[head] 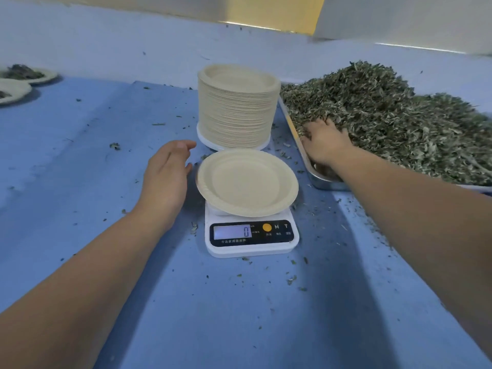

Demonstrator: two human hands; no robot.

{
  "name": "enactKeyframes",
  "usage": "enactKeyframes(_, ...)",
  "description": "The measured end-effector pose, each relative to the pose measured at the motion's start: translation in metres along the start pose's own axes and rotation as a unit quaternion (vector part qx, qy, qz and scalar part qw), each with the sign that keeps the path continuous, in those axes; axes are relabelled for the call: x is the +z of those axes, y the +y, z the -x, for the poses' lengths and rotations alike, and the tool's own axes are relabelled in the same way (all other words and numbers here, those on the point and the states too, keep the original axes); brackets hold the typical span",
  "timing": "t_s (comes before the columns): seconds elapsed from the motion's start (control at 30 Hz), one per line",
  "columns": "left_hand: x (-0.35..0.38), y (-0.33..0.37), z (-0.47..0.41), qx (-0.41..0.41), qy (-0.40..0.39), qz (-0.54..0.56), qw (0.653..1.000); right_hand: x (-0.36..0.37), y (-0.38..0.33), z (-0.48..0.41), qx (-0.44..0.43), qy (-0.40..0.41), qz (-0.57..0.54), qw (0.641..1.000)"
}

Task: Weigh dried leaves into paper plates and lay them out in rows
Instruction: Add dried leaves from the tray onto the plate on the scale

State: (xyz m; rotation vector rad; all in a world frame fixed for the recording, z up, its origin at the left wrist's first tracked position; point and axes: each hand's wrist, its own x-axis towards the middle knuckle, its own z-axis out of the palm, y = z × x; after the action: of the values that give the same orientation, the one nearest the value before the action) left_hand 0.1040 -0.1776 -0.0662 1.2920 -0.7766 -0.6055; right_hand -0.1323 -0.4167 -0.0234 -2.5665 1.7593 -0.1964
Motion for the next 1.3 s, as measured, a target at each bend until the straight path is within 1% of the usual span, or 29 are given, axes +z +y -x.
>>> enactKeyframes(0.03,-0.001,-0.001,-0.001,-0.007,0.003,0.0,1.0,0.002,0.001,-0.005,0.017,-0.041,0.011,0.999)
enactKeyframes(0.1,-0.002,-0.004,-0.005,-0.021,0.011,-0.001,1.0,0.008,0.003,-0.008,0.023,-0.105,0.044,0.993)
enactKeyframes(0.13,-0.002,-0.004,-0.005,-0.026,0.014,-0.005,1.0,0.01,0.002,-0.008,0.016,-0.114,0.058,0.992)
enactKeyframes(0.23,0.0,-0.003,-0.005,-0.027,0.012,-0.024,0.999,0.007,-0.002,-0.002,-0.012,-0.095,0.064,0.993)
enactKeyframes(0.37,0.001,-0.003,-0.004,-0.025,0.014,-0.033,0.999,-0.018,-0.008,0.005,-0.023,-0.13,0.088,0.987)
enactKeyframes(0.4,0.001,-0.004,-0.004,-0.026,0.017,-0.035,0.999,-0.026,-0.008,0.005,-0.032,-0.128,0.091,0.987)
enactKeyframes(0.43,0.001,-0.003,-0.005,-0.027,0.019,-0.036,0.999,-0.033,-0.009,0.005,-0.042,-0.105,0.085,0.99)
enactKeyframes(0.47,0.001,-0.004,-0.005,-0.026,0.02,-0.034,0.999,-0.04,-0.008,0.004,-0.047,-0.056,0.07,0.995)
enactKeyframes(0.53,0.002,-0.004,-0.004,-0.019,0.017,-0.033,0.999,-0.047,-0.004,0.003,-0.04,0.091,0.062,0.993)
enactKeyframes(0.57,0.002,-0.004,-0.003,-0.016,0.015,-0.035,0.999,-0.045,-0.002,0.003,-0.03,0.143,0.083,0.986)
enactKeyframes(0.6,0.002,-0.003,-0.003,-0.015,0.014,-0.036,0.999,-0.041,0.002,0.003,-0.017,0.153,0.115,0.981)
enactKeyframes(0.63,0.002,-0.003,-0.003,-0.015,0.013,-0.035,0.999,-0.036,0.005,0.002,0.007,0.12,0.138,0.983)
enactKeyframes(0.7,0.002,-0.001,-0.001,-0.019,0.012,-0.038,0.999,-0.022,0.009,0.001,0.051,-0.01,0.142,0.988)
enactKeyframes(0.73,0.002,-0.001,-0.001,-0.02,0.01,-0.044,0.999,-0.015,0.011,0.0,0.048,-0.073,0.143,0.986)
enactKeyframes(0.77,0.002,-0.001,0.0,-0.022,0.009,-0.049,0.999,-0.01,0.012,0.0,0.03,-0.115,0.145,0.982)
enactKeyframes(0.8,0.002,0.0,0.0,-0.024,0.01,-0.053,0.998,-0.008,0.012,0.001,0.009,-0.128,0.145,0.981)
enactKeyframes(0.93,0.003,0.005,0.003,-0.034,0.009,-0.054,0.998,-0.018,0.004,0.011,-0.044,-0.115,0.131,0.984)
enactKeyframes(1.0,0.003,0.008,0.005,-0.037,0.008,-0.046,0.998,-0.031,0.002,0.014,-0.042,-0.149,0.124,0.98)
enactKeyframes(1.07,0.003,0.009,0.007,-0.036,0.007,-0.04,0.998,-0.045,0.001,0.016,-0.017,-0.179,0.057,0.982)
enactKeyframes(1.1,0.003,0.01,0.008,-0.037,0.007,-0.043,0.998,-0.051,0.0,0.017,-0.009,-0.165,0.021,0.986)
enactKeyframes(1.13,0.003,0.01,0.008,-0.038,0.006,-0.044,0.998,-0.054,0.001,0.017,-0.013,-0.126,-0.003,0.992)
enactKeyframes(1.2,0.002,0.008,0.007,-0.037,0.006,-0.042,0.998,-0.054,0.002,0.016,-0.032,0.004,-0.001,0.999)
enactKeyframes(1.23,0.001,0.006,0.006,-0.035,0.01,-0.038,0.999,-0.05,0.003,0.016,-0.036,0.059,0.005,0.998)
enactKeyframes(1.27,0.0,0.004,0.005,-0.034,0.018,-0.028,0.999,-0.045,0.005,0.015,-0.031,0.089,0.005,0.995)
enactKeyframes(1.3,0.0,0.003,0.003,-0.035,0.025,-0.014,0.999,-0.041,0.007,0.012,-0.023,0.1,-0.001,0.995)
